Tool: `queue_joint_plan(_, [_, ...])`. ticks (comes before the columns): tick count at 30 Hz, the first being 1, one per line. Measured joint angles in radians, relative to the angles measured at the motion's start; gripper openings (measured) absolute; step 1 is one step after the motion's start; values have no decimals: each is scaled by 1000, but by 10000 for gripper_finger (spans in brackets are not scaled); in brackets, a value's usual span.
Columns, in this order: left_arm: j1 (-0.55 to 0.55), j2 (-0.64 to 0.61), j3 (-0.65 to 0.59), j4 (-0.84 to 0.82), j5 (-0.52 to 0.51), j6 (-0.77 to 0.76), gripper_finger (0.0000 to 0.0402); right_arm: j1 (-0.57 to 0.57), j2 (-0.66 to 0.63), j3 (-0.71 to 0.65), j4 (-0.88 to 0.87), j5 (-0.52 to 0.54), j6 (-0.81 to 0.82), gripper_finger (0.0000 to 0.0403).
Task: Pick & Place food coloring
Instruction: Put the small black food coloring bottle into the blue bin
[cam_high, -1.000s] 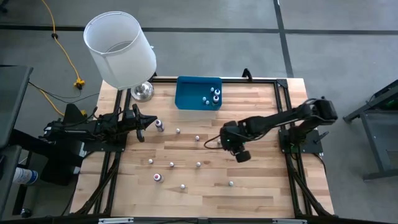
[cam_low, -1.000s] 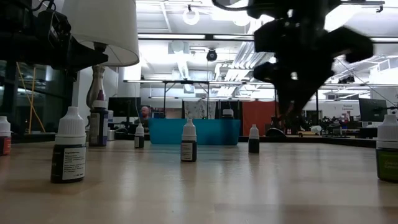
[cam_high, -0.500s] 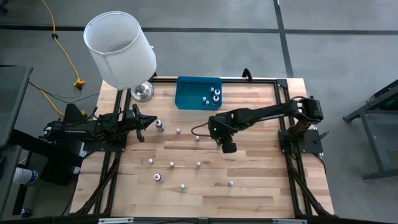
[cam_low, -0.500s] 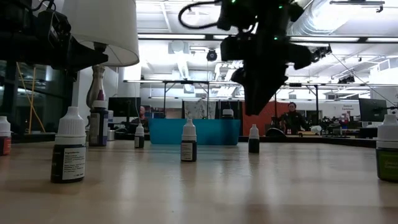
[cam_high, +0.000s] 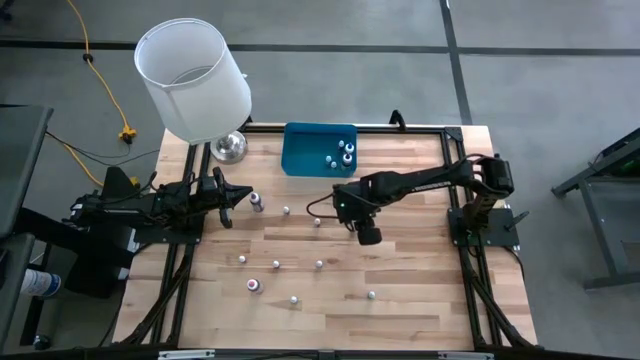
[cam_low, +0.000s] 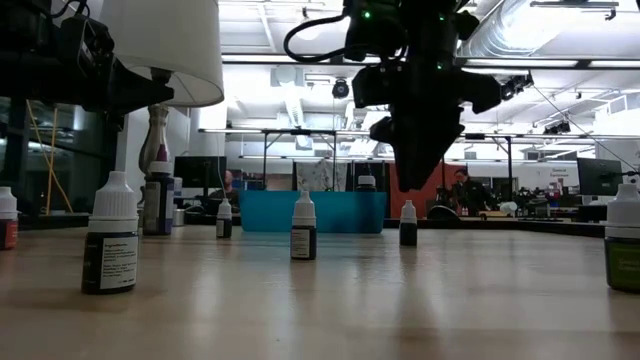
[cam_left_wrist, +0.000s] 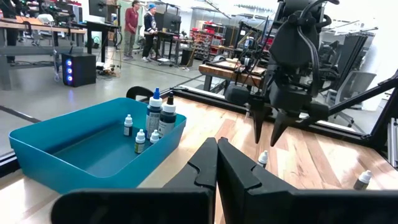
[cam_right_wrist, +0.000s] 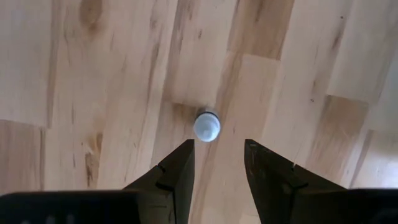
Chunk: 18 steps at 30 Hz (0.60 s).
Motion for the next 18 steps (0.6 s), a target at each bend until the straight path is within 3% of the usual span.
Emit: queue_joint_plan(18, [0, 0, 0, 0, 0, 0, 0, 9, 33, 0, 9, 9, -8, 129])
